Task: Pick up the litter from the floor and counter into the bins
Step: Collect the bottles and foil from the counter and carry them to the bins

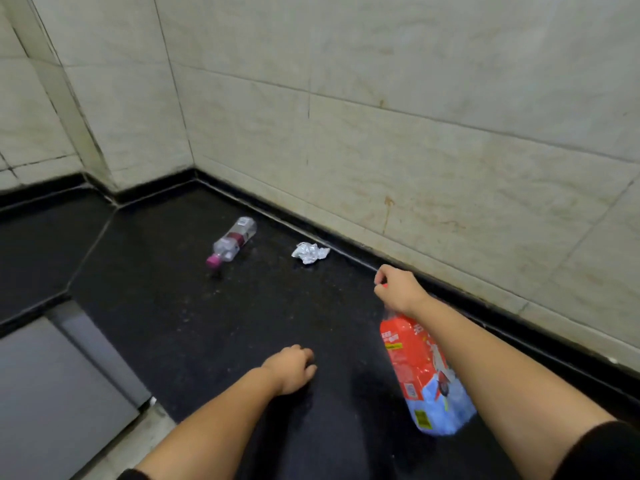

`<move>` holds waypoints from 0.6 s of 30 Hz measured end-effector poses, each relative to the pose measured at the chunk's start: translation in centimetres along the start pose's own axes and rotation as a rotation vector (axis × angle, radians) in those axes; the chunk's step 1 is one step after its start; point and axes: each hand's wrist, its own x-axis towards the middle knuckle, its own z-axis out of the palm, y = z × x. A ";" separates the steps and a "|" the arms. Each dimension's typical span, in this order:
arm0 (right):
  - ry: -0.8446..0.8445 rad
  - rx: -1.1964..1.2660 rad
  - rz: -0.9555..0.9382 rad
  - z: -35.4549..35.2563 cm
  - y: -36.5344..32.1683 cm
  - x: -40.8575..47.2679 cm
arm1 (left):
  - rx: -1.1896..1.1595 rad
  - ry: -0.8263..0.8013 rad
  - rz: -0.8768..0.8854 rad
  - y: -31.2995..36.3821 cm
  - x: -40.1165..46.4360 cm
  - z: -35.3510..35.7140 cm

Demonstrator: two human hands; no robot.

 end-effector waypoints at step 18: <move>-0.123 -0.100 0.351 13.9 -14.9 23.4 | 0.071 0.607 -0.173 -25.2 15.2 -18.7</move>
